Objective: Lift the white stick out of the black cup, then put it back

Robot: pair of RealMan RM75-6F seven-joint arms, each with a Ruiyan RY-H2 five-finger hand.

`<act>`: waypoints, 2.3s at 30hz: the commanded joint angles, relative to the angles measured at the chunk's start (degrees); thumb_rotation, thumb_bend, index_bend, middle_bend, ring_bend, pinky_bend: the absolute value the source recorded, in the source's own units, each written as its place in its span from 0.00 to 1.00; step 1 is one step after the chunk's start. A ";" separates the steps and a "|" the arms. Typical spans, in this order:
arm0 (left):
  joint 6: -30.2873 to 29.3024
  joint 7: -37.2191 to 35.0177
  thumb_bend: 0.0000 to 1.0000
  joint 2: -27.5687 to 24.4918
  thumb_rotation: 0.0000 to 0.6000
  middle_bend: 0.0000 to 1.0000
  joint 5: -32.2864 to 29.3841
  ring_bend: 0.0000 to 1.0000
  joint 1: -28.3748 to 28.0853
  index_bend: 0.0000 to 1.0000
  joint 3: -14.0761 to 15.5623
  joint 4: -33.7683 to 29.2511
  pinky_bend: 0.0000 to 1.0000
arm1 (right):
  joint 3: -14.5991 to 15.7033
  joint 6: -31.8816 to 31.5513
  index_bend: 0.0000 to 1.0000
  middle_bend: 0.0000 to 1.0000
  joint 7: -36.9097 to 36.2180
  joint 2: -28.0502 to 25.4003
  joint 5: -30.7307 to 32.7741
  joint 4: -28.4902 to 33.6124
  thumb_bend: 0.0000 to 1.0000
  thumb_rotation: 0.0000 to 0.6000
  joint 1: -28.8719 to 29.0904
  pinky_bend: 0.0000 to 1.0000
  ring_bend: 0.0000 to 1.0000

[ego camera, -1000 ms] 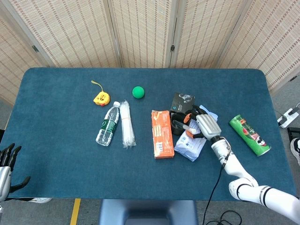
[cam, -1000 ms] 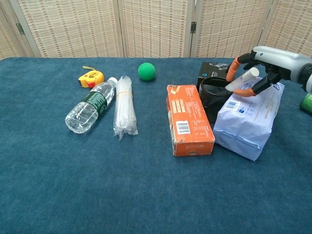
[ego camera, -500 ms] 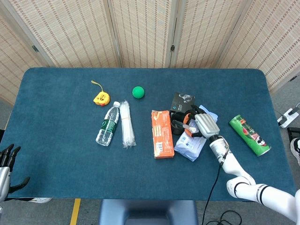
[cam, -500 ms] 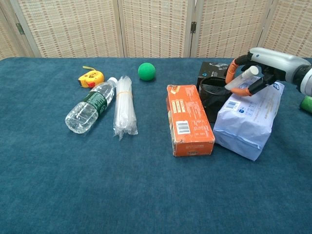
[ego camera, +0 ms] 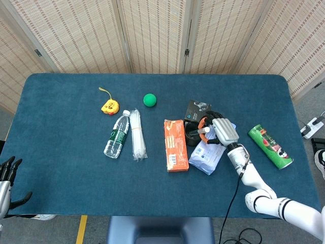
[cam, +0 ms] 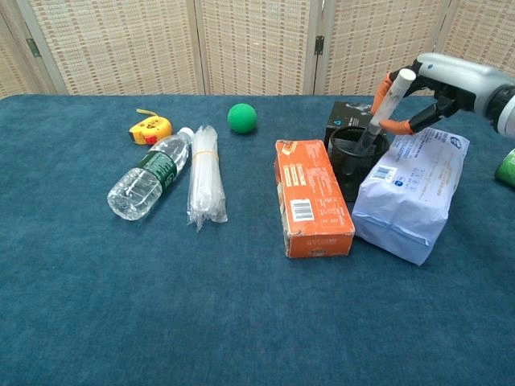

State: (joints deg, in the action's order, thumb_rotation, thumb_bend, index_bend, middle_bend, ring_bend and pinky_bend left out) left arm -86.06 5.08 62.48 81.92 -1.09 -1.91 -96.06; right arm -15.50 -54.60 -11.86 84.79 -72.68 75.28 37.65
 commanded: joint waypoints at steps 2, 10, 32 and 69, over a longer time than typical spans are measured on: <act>0.07 -0.02 0.24 -0.05 1.00 0.04 0.13 0.02 -0.09 0.05 -0.02 -0.05 0.06 | -1.45 -2.10 0.59 0.36 -1.96 -2.68 -0.06 2.69 0.39 1.00 -0.88 0.17 0.17; 0.29 0.30 0.24 -0.09 1.00 0.04 0.60 0.02 -0.55 0.05 -0.19 -0.45 0.06 | -2.69 -3.72 0.63 0.42 -4.07 -10.25 -0.46 10.42 0.39 1.00 -2.75 0.20 0.24; 0.31 0.50 0.24 -0.07 1.00 0.04 1.66 0.02 -1.05 0.05 -0.08 -1.13 0.06 | -0.68 -3.97 0.63 0.42 4.08 -21.64 0.93 18.18 0.39 1.00 -5.49 0.22 0.25; 0.99 0.15 0.24 -0.02 1.00 0.04 1.32 0.02 -1.14 0.05 0.32 -0.96 0.06 | -1.98 -1.43 0.63 0.40 2.92 -18.12 8.26 18.28 0.39 1.00 -3.24 0.22 0.24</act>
State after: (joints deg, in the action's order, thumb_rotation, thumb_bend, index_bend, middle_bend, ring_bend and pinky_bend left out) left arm -85.07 5.23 62.45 83.25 -2.24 -1.59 -97.02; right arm -17.32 -54.93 -7.78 64.55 -67.76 92.72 33.48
